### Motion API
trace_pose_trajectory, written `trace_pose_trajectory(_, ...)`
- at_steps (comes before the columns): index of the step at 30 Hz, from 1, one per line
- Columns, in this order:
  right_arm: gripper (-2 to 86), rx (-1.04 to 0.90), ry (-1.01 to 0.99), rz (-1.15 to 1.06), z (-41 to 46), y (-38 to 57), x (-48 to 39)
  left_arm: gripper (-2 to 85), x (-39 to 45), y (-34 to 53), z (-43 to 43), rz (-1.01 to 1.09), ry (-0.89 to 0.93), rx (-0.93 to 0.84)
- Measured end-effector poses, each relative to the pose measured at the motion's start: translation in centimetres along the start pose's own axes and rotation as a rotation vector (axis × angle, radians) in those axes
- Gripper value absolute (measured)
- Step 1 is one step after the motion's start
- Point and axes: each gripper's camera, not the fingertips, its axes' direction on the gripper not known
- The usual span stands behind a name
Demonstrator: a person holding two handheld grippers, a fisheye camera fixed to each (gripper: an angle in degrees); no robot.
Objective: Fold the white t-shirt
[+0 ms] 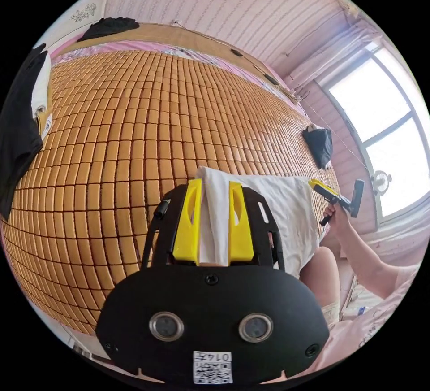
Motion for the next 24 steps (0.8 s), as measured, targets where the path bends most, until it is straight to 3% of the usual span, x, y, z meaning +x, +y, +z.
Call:
trace_pose_trajectory(2,8.2,0.005,-0.032,0.033,0.5,0.0,0.6,10.6,-0.7,-0.5,1.5,-0.048,0.022,-0.062)
trace_pose_trajectory(6,2.5,0.026,-0.097,0.036,-0.6,0.9,1.3,0.4,-1.1,-0.1,1.9,-0.053,0.024,-0.032)
trace_pose_trajectory(11,1.4,0.172,-0.172,-0.017,-5.1,0.4,0.7,-0.9,-0.6,0.4,-1.9,0.021,0.141,0.164)
trace_pose_trajectory(18,1.4,0.179,-0.120,-0.065,-3.8,-5.5,-0.3,-0.9,0.5,-2.7,-3.1,0.081,0.114,0.272)
trace_pose_trajectory(24,2.7,0.035,-0.024,-0.001,3.9,-9.0,-0.5,0.5,-0.5,-5.1,3.1,-0.006,0.010,0.076)
